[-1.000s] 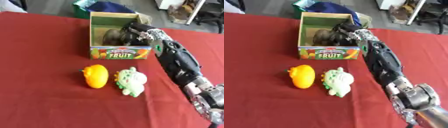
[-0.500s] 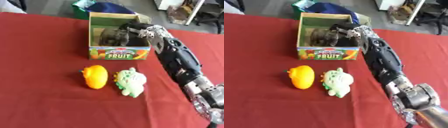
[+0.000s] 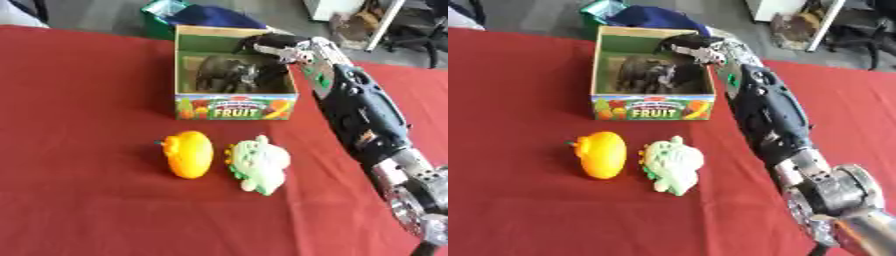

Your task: Pick up objects on the table and place them in the box.

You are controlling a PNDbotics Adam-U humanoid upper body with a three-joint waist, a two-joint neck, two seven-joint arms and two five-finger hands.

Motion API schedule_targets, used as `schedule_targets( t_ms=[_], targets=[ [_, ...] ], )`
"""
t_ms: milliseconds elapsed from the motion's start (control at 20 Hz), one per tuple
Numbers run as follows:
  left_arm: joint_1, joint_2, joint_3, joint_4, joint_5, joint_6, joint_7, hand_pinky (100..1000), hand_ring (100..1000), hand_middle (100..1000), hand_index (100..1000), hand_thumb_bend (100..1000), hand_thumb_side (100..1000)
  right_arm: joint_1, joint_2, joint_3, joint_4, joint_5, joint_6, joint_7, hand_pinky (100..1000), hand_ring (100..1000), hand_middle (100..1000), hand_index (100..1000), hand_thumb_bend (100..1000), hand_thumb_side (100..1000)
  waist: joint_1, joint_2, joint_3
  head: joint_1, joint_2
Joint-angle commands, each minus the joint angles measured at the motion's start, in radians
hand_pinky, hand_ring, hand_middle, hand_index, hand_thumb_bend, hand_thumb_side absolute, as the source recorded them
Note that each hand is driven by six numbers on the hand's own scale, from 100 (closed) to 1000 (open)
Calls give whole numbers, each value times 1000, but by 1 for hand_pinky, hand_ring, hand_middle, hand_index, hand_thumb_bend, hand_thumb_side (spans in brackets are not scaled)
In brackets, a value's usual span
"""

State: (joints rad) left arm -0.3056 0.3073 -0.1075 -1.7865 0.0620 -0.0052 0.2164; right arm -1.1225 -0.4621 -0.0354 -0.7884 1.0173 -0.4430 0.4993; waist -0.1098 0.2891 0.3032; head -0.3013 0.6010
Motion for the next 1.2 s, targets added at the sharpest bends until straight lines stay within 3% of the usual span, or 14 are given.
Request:
schedule_targets(
  t_ms=[50, 100, 350, 500, 850, 1200],
  targets=[
    [1, 10, 8, -14, -2, -5, 0, 631, 593, 539, 631, 222, 568, -5, -60, 6, -83, -76, -33, 21, 946, 965, 985, 991, 124, 596, 10, -27, -8, 0, -3],
    [3, 10, 9, -14, -3, -5, 1, 631, 593, 539, 631, 222, 568, 3, -72, 10, -116, -109, -44, 28, 939, 959, 979, 989, 121, 531, 10, -28, -13, 2, -1],
    [13, 11, 12, -11, -4, -8, 4, 631, 593, 539, 631, 223, 569, 73, -146, 44, -332, -318, -77, 48, 905, 926, 955, 983, 108, 386, 11, -33, -40, 12, 9],
    [19, 10, 13, -9, -4, -8, 5, 631, 593, 539, 631, 223, 568, 133, -180, 75, -471, -426, -79, 76, 893, 916, 954, 984, 109, 371, 18, -37, -58, 16, 17],
    [33, 9, 15, -5, -3, -8, 6, 632, 593, 538, 631, 222, 569, 290, -217, 136, -722, -634, -77, 175, 873, 907, 950, 983, 100, 435, 31, -48, -83, 22, 30],
    [39, 8, 14, -3, -2, -9, 4, 632, 593, 538, 631, 221, 570, 386, -198, 185, -833, -707, -66, 272, 862, 902, 947, 983, 100, 572, 35, -51, -94, 24, 37]
  ],
)
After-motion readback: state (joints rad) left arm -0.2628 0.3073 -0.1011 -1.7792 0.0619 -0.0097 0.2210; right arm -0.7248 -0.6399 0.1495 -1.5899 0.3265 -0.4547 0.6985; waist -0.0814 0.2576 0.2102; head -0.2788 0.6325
